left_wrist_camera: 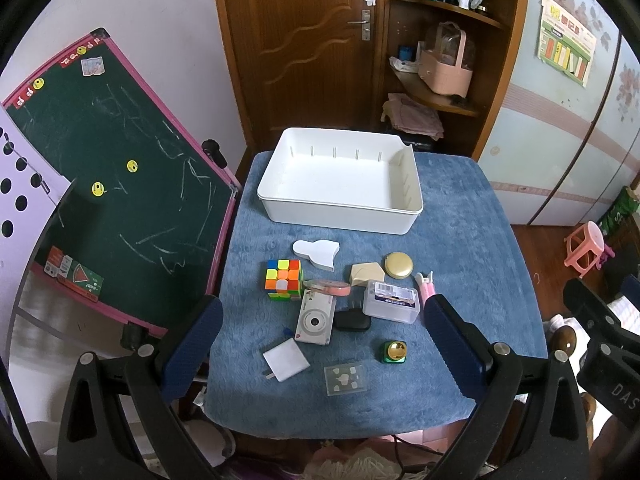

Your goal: Organize rigid objects

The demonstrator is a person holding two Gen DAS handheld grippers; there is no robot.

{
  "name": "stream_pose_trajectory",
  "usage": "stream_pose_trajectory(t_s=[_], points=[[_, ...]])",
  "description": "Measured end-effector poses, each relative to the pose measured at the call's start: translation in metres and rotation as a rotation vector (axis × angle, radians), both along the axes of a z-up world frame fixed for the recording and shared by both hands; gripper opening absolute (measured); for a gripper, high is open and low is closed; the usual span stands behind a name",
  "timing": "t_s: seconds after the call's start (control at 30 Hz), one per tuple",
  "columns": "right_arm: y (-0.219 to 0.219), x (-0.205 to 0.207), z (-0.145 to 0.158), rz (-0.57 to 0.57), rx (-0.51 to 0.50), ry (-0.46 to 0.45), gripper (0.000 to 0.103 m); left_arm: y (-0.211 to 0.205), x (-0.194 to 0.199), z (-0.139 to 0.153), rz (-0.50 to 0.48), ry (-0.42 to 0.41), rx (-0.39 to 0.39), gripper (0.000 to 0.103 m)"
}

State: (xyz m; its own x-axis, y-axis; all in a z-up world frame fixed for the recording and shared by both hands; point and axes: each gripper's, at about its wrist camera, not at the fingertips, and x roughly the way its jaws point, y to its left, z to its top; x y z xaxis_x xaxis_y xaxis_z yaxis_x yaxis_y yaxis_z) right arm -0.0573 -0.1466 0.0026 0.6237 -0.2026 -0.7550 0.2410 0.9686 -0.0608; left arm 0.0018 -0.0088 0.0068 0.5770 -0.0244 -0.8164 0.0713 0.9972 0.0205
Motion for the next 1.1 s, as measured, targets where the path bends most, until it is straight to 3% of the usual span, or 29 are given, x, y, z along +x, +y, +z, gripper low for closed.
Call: stream_pose_trajectory(t_s=[1.1], points=[[0.017,0.002,-0.001,0.018,0.003,-0.011,0.098,0.005,0.006,-0.001,0.002,0.014,-0.004,0.101]])
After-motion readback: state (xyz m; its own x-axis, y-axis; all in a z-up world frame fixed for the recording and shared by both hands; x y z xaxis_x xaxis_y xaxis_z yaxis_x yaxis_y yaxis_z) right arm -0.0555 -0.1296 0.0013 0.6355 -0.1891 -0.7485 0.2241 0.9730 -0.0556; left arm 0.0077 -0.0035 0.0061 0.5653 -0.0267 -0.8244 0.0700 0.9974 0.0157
